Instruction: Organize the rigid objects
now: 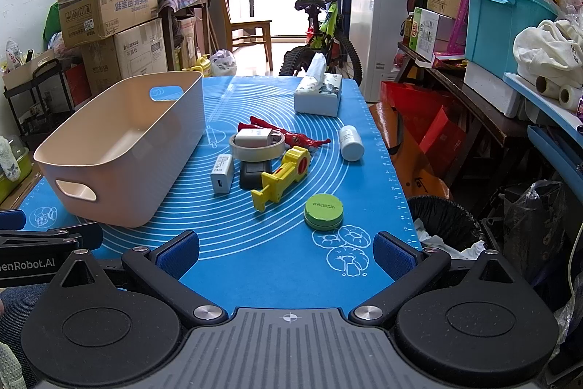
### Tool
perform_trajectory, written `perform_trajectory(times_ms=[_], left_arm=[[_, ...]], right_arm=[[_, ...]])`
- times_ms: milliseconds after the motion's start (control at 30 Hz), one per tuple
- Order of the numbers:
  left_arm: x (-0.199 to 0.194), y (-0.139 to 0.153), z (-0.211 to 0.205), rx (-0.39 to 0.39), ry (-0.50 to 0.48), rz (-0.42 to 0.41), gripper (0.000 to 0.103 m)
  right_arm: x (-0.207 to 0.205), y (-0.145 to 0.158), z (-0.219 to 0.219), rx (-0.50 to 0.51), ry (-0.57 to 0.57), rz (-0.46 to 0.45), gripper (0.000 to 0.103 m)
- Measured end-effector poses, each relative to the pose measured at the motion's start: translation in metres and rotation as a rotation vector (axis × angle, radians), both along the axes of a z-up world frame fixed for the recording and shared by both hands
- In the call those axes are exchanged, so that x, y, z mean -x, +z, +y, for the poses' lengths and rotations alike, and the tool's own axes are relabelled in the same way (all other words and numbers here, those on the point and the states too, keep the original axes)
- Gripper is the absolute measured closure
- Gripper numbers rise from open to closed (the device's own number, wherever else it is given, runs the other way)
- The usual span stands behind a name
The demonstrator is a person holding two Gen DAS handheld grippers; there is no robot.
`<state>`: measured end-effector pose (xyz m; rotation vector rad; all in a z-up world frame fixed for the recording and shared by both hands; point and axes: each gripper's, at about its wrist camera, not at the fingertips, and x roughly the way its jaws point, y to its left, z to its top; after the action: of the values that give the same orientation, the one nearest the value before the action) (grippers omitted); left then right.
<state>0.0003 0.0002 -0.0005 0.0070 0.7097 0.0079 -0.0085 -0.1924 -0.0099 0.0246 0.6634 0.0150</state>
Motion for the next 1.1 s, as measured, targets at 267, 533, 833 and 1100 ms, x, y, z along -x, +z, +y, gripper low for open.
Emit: perform_trajectory(times_ms=[267,533,833,1100], left_arm=[[0.0,0.0,0.0,0.0,0.0,0.0,0.0],[0.0,0.0,0.0,0.0,0.0,0.001,0.0],[-0.004,0.009,0.005,-0.014,-0.012,0.001,0.0],[-0.025,0.045,0.018,-0.025,-0.023,-0.029,0.0]], right_arm=[[-0.001,0.0,0.0,-0.001,0.0,0.003,0.002],[-0.002,0.002,0.0,-0.003,-0.001,0.004,0.002],[-0.002,0.01,-0.003,-0.059,-0.002,-0.025,0.002],[-0.017,0.039,0.003,-0.064,0.012,-0.071,0.002]])
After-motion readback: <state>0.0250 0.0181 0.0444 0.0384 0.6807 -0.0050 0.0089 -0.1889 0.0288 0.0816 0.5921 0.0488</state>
